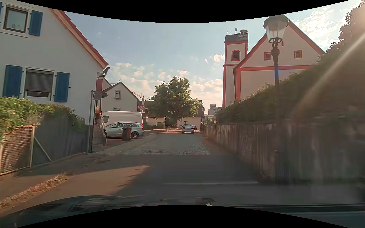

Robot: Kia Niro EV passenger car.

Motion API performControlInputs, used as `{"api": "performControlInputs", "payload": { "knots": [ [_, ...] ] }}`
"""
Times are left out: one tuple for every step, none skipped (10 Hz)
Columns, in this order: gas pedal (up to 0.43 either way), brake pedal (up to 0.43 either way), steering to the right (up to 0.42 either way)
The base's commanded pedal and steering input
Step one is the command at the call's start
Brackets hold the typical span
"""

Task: Follow the waypoints while adhering to traffic rules and regulations

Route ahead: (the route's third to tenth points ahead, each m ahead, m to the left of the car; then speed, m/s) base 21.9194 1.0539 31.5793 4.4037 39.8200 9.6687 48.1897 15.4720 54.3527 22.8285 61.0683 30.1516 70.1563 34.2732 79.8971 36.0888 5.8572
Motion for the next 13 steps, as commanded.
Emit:
{"api": "performControlInputs", "payload": {
  "knots": [
    [0.039, 0.000, 0.024],
    [0.039, 0.000, 0.021],
    [0.039, 0.000, 0.019],
    [0.039, 0.000, 0.015],
    [0.039, 0.000, 0.014],
    [0.039, 0.000, 0.014],
    [0.039, 0.000, 0.012],
    [0.039, 0.000, 0.008],
    [0.039, 0.000, 0.004],
    [0.039, 0.000, 0.004],
    [0.039, 0.000, 0.003],
    [0.039, 0.000, 0.001],
    [0.039, 0.000, -0.001]
  ]
}}
